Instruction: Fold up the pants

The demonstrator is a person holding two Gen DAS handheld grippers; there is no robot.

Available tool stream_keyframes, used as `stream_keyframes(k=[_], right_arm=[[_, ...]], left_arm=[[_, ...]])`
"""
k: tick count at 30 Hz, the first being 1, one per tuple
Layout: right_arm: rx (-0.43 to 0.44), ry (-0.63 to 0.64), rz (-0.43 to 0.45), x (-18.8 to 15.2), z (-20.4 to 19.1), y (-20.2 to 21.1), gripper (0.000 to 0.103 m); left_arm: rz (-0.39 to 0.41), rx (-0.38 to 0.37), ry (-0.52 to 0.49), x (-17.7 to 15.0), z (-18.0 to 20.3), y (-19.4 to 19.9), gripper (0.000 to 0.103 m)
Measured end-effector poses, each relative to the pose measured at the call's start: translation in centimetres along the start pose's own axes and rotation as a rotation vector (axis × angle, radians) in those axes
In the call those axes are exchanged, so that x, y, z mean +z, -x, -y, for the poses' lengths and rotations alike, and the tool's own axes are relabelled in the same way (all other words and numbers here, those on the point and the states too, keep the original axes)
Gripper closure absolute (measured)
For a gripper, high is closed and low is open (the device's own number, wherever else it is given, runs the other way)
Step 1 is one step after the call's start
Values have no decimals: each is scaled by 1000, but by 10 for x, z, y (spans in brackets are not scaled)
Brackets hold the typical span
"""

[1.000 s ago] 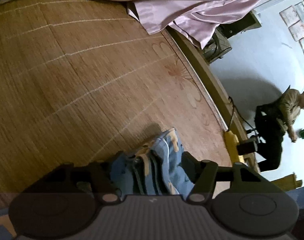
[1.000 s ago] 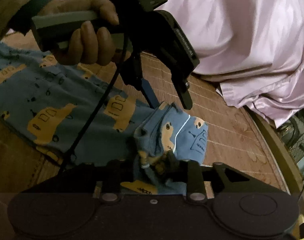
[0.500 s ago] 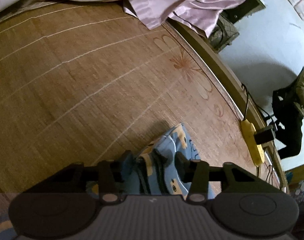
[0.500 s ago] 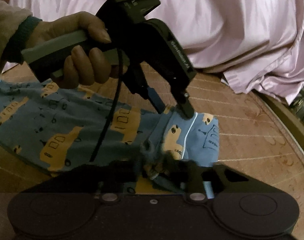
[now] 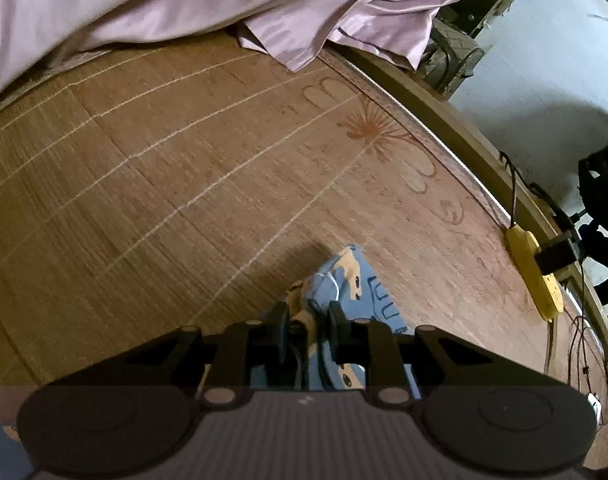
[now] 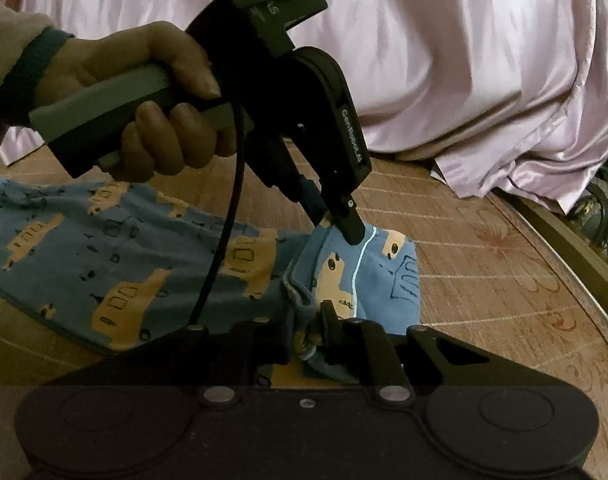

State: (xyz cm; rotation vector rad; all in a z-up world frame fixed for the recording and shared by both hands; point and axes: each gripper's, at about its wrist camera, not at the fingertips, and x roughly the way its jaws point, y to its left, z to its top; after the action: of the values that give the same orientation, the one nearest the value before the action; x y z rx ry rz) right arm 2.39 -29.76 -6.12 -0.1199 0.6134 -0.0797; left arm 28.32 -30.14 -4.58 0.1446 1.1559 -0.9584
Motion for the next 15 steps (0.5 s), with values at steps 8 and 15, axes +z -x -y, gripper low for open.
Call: stream_keyframes(k=[8,15], right_arm=[[32,40,27,-1,0,18,90],[108,63,12,-2,-12,24,90]], left_arm=[[-5,-15,52,-6,-4,13,81],[-22,14,75,-29,-18,26,81]])
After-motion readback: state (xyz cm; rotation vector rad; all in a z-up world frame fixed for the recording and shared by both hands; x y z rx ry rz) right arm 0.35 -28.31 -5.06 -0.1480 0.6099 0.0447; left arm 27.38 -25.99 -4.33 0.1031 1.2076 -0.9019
